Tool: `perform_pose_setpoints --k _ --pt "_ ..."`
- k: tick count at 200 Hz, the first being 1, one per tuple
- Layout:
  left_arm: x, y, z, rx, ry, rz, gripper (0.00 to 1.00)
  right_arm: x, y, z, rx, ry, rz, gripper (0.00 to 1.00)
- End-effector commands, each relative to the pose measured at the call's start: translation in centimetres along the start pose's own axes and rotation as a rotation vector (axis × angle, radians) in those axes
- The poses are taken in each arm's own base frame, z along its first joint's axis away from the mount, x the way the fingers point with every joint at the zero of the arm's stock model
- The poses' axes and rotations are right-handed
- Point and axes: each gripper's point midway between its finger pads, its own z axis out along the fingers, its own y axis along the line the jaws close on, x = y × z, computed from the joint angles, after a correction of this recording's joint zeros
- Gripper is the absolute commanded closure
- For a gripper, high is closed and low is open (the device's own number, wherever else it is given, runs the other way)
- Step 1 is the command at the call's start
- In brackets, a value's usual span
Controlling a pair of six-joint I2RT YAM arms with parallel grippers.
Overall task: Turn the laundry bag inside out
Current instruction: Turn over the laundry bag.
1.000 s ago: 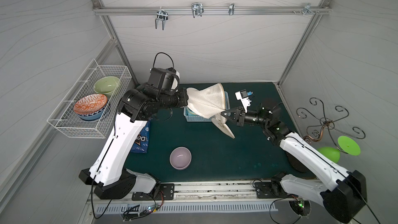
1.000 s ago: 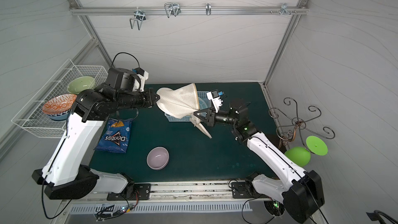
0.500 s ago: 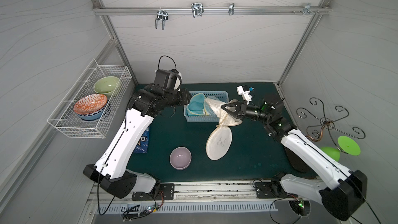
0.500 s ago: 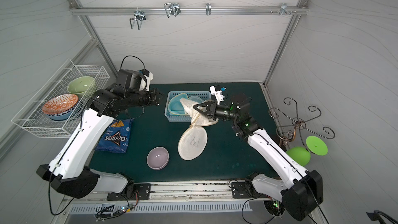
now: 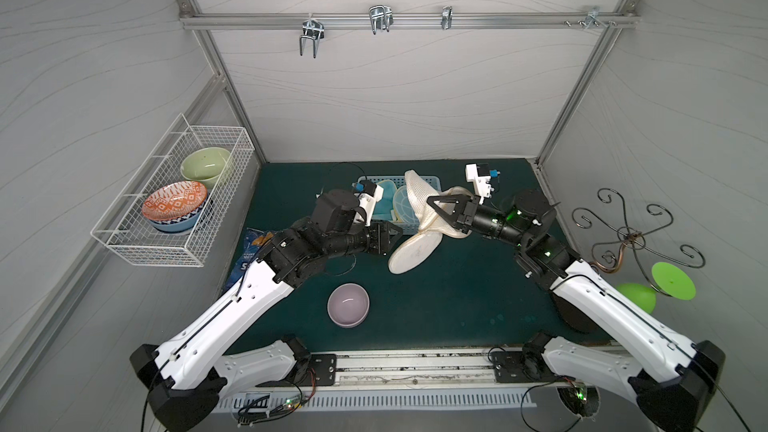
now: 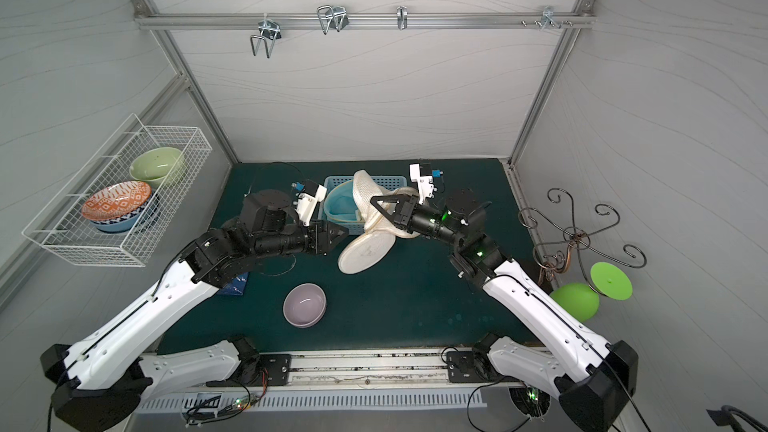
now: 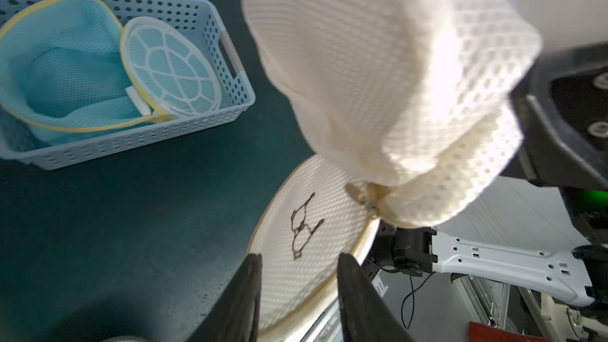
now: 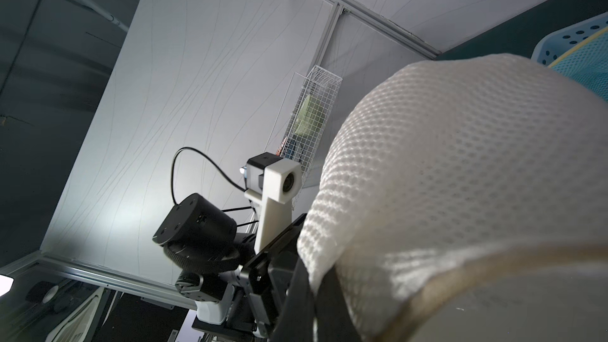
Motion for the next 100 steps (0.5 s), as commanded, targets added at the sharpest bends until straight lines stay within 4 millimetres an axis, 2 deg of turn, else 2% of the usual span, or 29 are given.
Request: perform_pose_setpoints --k 1,33,58,86,100 --pt "-2.4 -1.7 0.3 0.032 -0.089 0.083 0.59 -1.1 1.1 0.3 -0.027 -0.064 -0.041 1.0" --pt "-1.1 -3.3 0.8 0.068 -0.09 0.137 0.55 -1.4 0.4 0.1 -0.001 -0.111 -0.02 1.0" --pt "0.4 -1.2 2.4 -0.06 -0.006 0.13 0.58 -1.6 0.5 -0.2 -0.009 -0.138 -0.01 1.0" --pt "0.9 -1.5 3.0 -0.081 -0.015 0.155 0.58 -1.7 0.1 -0.2 0.004 -0.159 0.006 1.0" --pt "0.9 -0.6 3.3 -0.149 -0.019 0.165 0.62 -1.7 0.2 -0.2 -0.006 -0.163 0.018 1.0"
